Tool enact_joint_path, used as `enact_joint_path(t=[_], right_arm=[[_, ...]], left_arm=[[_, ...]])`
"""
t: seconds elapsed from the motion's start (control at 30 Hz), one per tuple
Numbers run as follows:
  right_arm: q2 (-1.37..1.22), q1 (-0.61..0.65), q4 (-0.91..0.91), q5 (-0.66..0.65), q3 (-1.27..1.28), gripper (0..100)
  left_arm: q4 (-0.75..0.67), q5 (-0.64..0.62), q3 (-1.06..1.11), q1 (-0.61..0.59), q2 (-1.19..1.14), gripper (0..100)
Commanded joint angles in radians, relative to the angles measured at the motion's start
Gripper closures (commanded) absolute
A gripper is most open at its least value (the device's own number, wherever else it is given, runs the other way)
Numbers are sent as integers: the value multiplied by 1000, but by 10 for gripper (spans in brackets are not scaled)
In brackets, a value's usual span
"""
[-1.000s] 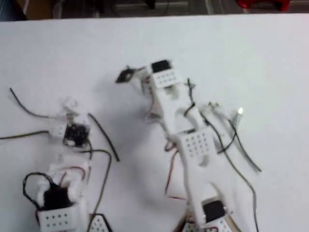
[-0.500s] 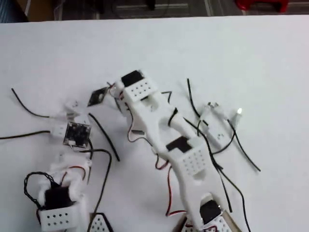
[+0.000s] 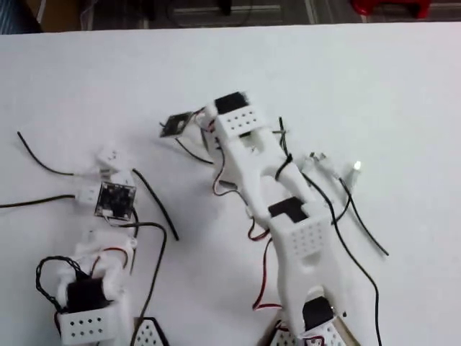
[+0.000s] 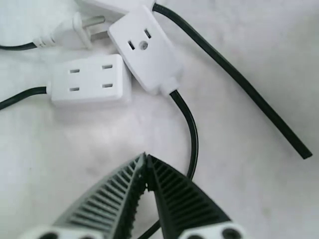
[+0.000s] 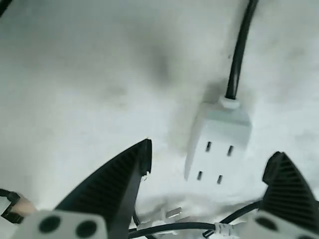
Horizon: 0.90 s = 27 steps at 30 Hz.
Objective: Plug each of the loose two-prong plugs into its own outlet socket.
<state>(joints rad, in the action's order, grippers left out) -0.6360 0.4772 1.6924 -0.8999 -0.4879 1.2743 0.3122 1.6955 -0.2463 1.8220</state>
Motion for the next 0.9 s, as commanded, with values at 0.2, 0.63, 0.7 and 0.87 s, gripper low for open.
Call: enact_joint_path(t=[0.2,0.63,0.7,0.87], right_arm=[[-84,-68,-77,2,-11,687],[-143,-102,-56,813,-278,896],[-143,-120,-42,1079,-322,918],[-145,-166,-45,1375,-325,981]], left_arm=[[3,-2,-2,8,-7,976],[3,-2,-2,8,-7,976],[3,-2,-2,8,-7,976],[3,-2,-2,8,-7,976]])
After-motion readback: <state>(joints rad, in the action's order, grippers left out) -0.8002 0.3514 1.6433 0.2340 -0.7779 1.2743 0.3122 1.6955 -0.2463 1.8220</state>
